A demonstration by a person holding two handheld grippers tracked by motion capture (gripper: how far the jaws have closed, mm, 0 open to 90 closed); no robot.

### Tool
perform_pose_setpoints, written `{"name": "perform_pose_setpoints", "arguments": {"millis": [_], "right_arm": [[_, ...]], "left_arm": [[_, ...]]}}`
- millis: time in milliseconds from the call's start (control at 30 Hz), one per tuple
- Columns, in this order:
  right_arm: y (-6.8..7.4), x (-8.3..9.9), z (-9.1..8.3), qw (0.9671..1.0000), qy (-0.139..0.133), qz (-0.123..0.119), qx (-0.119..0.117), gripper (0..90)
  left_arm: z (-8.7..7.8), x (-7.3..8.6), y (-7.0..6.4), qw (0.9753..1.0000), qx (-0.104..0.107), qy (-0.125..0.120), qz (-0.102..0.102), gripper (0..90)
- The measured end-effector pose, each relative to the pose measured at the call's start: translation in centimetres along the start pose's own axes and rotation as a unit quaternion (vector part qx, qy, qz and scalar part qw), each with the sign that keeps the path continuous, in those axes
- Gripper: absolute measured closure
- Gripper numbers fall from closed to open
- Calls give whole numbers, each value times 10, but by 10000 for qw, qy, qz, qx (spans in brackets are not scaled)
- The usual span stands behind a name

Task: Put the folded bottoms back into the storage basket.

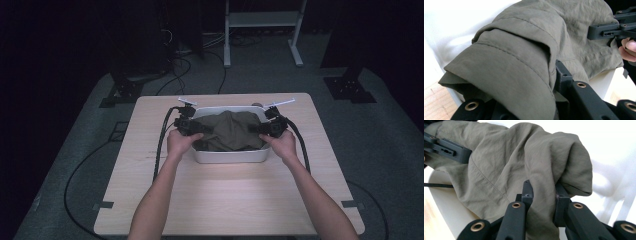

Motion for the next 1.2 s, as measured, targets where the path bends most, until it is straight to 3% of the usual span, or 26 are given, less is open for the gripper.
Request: {"name": "perform_pose_setpoints", "arguments": {"millis": [100, 233, 467, 600, 1000, 1200], "right_arm": [[0, 1, 2, 9999, 74, -21, 73, 728], [-3, 2, 4, 9996, 156, -93, 228, 673], [-7, 1, 0, 9983, 214, -164, 516, 626], [-9, 1, -5, 9981, 187, -172, 565, 619], [-11, -2, -17, 9981, 26, -135, 608, 619], [-7, -4, -19, 9985, -57, -145, 523, 641]], "left_arm": [[2, 1, 0, 9998, -132, 87, 101, 700], [7, 3, 0, 9981, -456, 259, 331, 636], [4, -1, -2, 9974, -608, 146, 364, 533], [-4, -6, -2, 9973, -640, 11, 353, 530], [-25, -12, -1, 9984, -372, -399, 122, 516], [-38, -15, 0, 9975, -254, -659, -1, 516]]}}
Point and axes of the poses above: each handheld gripper's, and its own axes: z roughly forward along the jaws, x roughly out of its underside, y roughly to its left, the point moved 5 cm from there along z, roughly forward along the jaws, and after that the axes turned 3 degrees about -x, right-handed, at the moved point
